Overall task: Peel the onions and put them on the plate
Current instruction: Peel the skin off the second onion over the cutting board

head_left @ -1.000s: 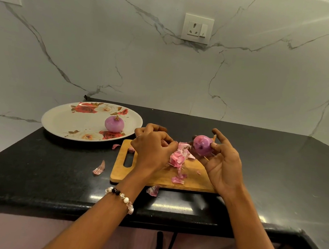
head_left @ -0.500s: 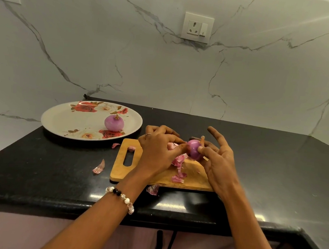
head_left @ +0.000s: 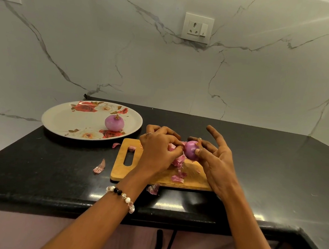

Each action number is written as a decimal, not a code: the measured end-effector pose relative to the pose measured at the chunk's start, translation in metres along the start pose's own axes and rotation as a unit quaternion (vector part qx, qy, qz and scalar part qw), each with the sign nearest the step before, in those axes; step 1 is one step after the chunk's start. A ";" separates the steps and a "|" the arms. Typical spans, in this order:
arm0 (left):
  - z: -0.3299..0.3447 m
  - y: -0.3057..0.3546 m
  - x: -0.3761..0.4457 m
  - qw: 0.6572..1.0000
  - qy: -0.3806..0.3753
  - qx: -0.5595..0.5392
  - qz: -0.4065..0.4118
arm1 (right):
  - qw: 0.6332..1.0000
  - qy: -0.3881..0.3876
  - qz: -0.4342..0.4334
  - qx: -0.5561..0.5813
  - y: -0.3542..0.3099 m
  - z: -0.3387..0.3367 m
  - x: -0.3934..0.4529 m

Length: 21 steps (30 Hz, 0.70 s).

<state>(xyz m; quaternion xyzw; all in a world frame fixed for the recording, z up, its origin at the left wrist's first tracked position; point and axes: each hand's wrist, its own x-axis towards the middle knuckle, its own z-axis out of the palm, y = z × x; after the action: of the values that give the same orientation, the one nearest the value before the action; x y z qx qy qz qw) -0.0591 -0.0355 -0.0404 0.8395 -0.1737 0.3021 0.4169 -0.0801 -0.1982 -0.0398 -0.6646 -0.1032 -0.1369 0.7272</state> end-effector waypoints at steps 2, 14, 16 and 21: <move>0.001 -0.001 0.000 1.000 0.003 0.004 -0.003 | 1.000 0.000 0.000 0.001 0.001 0.000 0.001; 0.002 -0.006 0.002 0.999 -0.018 -0.046 0.005 | 1.000 -0.006 -0.004 0.000 0.003 -0.002 0.002; 0.001 -0.006 0.002 0.999 -0.014 -0.046 0.006 | 1.000 -0.009 -0.003 0.008 0.002 -0.002 0.002; 0.002 -0.008 0.003 0.996 -0.021 -0.080 -0.018 | 1.000 -0.010 -0.006 0.004 0.002 -0.002 0.001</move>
<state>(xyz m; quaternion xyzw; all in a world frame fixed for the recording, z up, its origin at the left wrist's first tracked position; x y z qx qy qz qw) -0.0520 -0.0326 -0.0445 0.8125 -0.1914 0.2616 0.4846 -0.0783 -0.2000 -0.0420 -0.6627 -0.1150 -0.1339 0.7278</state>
